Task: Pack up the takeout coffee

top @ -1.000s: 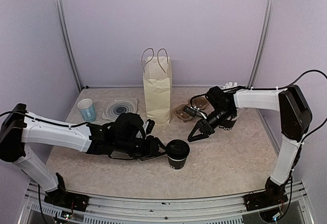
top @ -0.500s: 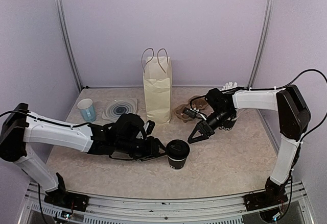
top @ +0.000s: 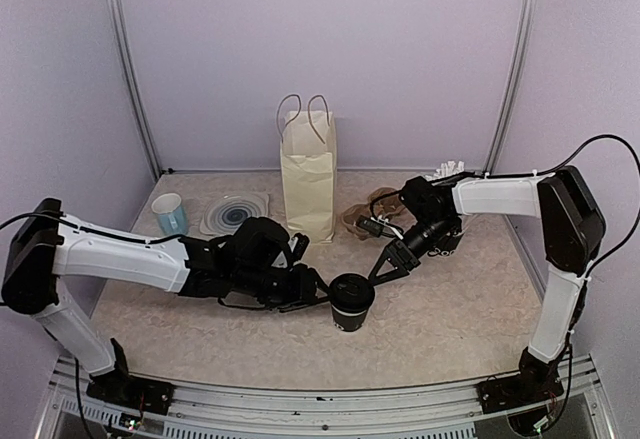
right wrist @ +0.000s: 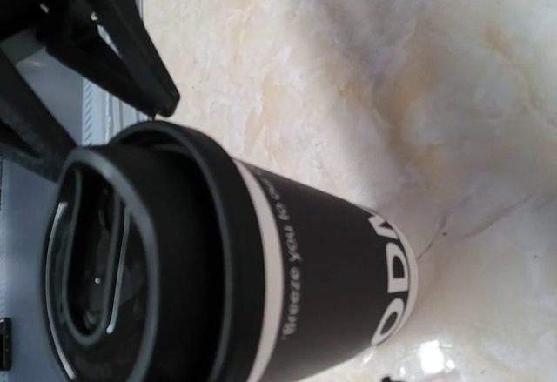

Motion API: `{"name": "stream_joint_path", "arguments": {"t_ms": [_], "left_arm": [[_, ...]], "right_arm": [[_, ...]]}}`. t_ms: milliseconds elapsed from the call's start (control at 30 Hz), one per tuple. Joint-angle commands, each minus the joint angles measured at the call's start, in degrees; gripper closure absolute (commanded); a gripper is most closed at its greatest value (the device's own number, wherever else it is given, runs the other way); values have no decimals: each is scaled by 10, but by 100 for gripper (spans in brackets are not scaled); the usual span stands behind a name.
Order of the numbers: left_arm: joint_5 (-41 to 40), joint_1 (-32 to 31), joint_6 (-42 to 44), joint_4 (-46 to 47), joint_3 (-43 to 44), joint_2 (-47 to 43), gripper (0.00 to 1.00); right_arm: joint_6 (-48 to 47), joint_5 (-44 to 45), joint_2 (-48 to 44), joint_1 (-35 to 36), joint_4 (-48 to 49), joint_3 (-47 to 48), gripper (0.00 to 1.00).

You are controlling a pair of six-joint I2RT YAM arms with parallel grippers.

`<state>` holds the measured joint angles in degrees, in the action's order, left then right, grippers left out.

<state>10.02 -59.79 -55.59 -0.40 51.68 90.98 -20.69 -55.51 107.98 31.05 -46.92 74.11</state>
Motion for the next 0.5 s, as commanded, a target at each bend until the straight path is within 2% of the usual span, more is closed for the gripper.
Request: {"name": "stream_joint_path", "arguments": {"t_ms": [0, 233, 467], "left_arm": [[-34, -16, 46, -115, 25, 39, 56], [-129, -56, 49, -246, 31, 100, 61], [-155, -61, 34, -280, 40, 122, 61]], "right_arm": [[9, 24, 25, 14, -8, -4, 53], [34, 96, 41, 17, 5, -49, 56], [48, 140, 39, 24, 19, -64, 57]]}}
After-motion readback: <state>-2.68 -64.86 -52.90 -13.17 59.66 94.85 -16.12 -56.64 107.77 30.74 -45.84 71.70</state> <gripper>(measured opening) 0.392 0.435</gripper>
